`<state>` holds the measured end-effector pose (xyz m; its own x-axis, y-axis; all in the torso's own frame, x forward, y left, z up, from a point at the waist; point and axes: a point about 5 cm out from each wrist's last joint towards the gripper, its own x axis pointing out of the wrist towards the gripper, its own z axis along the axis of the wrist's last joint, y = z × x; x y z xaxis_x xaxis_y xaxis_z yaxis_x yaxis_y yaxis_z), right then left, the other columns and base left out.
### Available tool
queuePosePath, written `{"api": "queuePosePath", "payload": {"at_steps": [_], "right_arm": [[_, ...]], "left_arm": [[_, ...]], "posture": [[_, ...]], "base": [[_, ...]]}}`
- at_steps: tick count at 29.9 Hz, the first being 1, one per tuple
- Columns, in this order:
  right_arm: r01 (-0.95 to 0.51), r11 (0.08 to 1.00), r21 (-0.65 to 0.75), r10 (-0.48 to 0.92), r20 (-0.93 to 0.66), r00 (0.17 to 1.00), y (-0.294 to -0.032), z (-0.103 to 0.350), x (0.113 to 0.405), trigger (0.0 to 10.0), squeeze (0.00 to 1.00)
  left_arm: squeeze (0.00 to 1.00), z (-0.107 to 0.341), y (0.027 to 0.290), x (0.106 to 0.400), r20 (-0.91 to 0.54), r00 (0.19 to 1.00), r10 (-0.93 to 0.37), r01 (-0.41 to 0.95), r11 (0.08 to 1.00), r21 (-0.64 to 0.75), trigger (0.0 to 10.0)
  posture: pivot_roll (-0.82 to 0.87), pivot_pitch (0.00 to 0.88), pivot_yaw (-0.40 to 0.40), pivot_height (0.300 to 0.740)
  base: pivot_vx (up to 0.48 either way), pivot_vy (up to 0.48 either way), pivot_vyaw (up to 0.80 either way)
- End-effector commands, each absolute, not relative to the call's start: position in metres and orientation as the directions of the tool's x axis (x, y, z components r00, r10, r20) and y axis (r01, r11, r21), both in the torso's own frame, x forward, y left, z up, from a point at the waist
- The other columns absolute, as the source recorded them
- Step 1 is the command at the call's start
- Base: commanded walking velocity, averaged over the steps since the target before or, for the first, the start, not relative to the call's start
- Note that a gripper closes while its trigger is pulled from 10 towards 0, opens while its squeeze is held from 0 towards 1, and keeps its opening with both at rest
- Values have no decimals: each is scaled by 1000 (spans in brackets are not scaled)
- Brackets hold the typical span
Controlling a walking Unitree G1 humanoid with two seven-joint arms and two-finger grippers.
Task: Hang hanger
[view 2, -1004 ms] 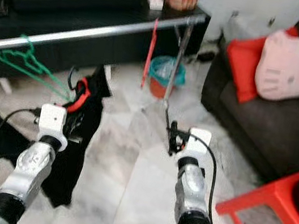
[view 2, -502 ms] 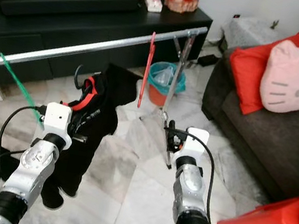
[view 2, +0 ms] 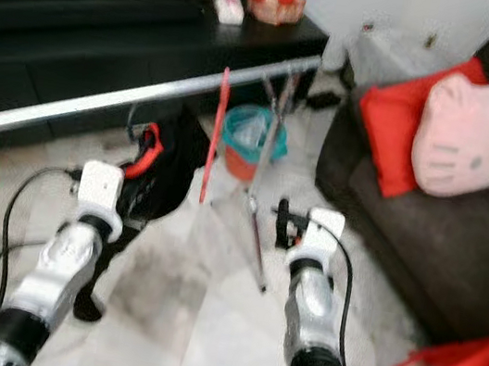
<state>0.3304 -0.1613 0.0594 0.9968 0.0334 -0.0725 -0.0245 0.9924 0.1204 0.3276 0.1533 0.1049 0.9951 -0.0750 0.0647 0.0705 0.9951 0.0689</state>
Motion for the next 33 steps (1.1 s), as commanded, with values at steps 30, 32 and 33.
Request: {"api": "queuePosePath", "payload": {"at_steps": [30, 32, 33], "right_arm": [[0, 992, 123, 10, -76, 997, -165, 56, 327, 10000, 0], [-1, 992, 123, 11, -78, 997, -164, 56, 327, 10000, 0], [-2, 992, 126, 12, -79, 997, -163, 56, 327, 10000, 0]], "left_arm": [[0, 95, 164, 321, 115, 993, -42, 32, 996, 89, 10000], [0, 96, 164, 320, 123, 991, -46, 35, 995, 88, 10000], [0, 98, 164, 321, 132, 990, -45, 33, 995, 90, 10000]], "posture": [[-14, 74, -12, 740], [-14, 74, -12, 740], [-5, 73, -14, 740]], "base": [[0, 0, 0], [0, 0, 0], [0, 0, 0]]}}
